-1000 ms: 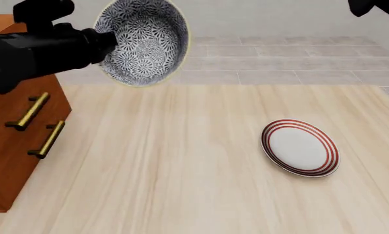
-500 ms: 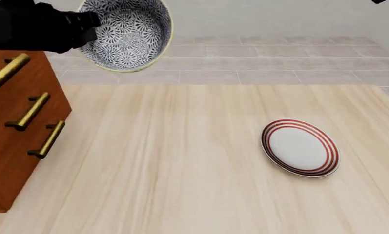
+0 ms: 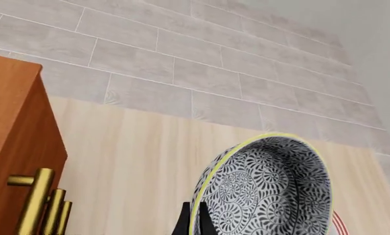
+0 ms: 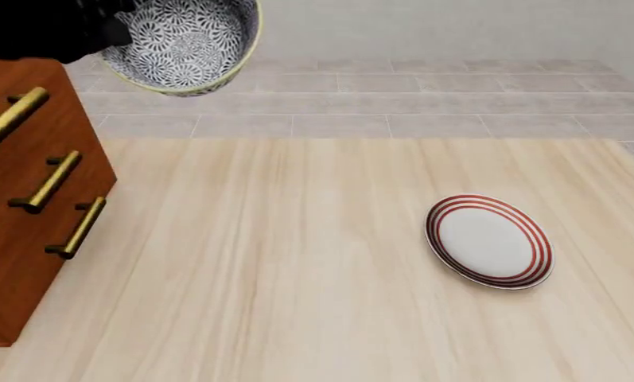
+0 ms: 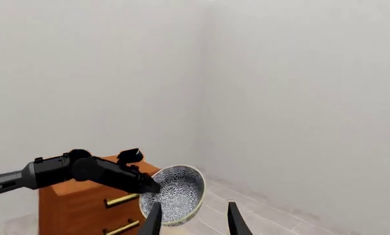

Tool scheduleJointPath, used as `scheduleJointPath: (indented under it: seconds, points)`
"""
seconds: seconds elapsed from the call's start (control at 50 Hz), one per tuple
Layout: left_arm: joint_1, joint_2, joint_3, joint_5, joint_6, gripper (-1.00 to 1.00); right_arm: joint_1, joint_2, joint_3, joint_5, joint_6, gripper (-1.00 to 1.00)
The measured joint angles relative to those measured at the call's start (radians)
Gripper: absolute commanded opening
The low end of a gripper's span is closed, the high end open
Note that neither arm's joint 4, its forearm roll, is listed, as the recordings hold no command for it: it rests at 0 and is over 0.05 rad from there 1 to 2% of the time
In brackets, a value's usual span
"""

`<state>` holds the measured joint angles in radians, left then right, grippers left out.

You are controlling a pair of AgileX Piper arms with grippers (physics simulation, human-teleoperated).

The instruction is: Put the bowl on top of the cabinet.

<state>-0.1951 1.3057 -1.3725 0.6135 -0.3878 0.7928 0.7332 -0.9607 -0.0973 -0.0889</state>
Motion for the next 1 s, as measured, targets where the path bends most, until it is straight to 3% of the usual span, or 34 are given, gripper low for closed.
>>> scheduleJointPath:
  seconds: [0.16, 0.36, 0.76, 1.0]
  points:
    - [0.006, -0.007, -0.017, 0.016, -0.009, -1.00, 0.077, -0.037, 0.036, -0.048, -0.039, 1.00]
    - [0.038, -0.016, -0.024, 0.033, -0.012, -1.00, 0.110, -0.049, 0.058, -0.082, -0.060, 1.00]
    - [0.240, -0.078, -0.028, 0.082, 0.059, -1.00, 0.109, -0.075, 0.061, -0.080, -0.072, 1.00]
    - [0.335, -0.117, -0.014, 0.088, 0.059, -1.00, 0.101, -0.072, 0.063, -0.090, -0.073, 1.00]
